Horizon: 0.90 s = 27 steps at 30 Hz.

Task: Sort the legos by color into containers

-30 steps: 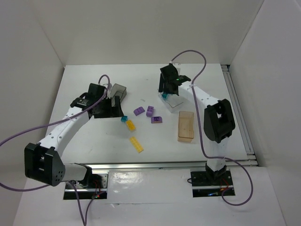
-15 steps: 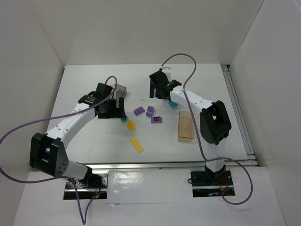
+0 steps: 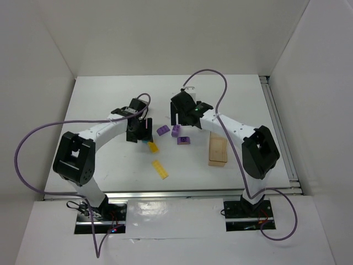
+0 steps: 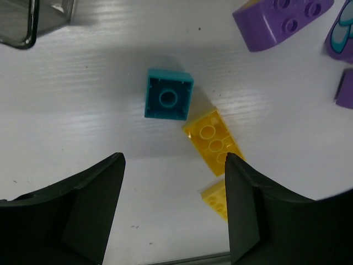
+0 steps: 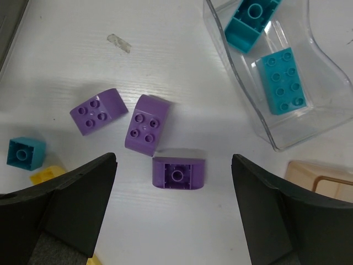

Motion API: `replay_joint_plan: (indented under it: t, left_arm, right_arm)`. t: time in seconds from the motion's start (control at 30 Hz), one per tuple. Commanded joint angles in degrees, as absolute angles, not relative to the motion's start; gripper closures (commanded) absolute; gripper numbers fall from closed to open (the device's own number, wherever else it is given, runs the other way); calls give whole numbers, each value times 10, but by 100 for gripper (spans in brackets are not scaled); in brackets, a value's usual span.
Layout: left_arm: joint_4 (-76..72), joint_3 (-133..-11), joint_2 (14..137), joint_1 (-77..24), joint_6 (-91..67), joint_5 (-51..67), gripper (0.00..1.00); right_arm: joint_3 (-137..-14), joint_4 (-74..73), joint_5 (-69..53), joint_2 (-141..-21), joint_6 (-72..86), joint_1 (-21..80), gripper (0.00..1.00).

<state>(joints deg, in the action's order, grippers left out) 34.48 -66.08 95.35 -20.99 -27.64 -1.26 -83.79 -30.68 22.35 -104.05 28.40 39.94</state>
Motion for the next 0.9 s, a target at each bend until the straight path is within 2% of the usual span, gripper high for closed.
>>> replay_joint_plan:
  t: [0.0,0.2,0.3,0.6,0.7,0.87]
  left_arm:
    - [325,-700,974,-213,-305,-46,22]
    - [301,-713,998,-213,-332,-71,25]
    - [307,-736,1025,-213,-339,-84,31]
    - [325,-746,1063,-223,-345,-106,32]
    - [325,-741,1069,-229,-358,-112,38]
    - [332,-746,1081,-234,-358,-118,55]
  right_arm:
    - [-831,-303,251,-989,284,396,8]
    - [-810,-303,251,-983,279,391,8]
    - [-805,-308,251,-983,279,391,8]
    - [-795,-297,245,-983,273,386,8]
    - [-789,-297,239,-993,273,386,8]
    - [-784,-303,252,-982,273,386,7]
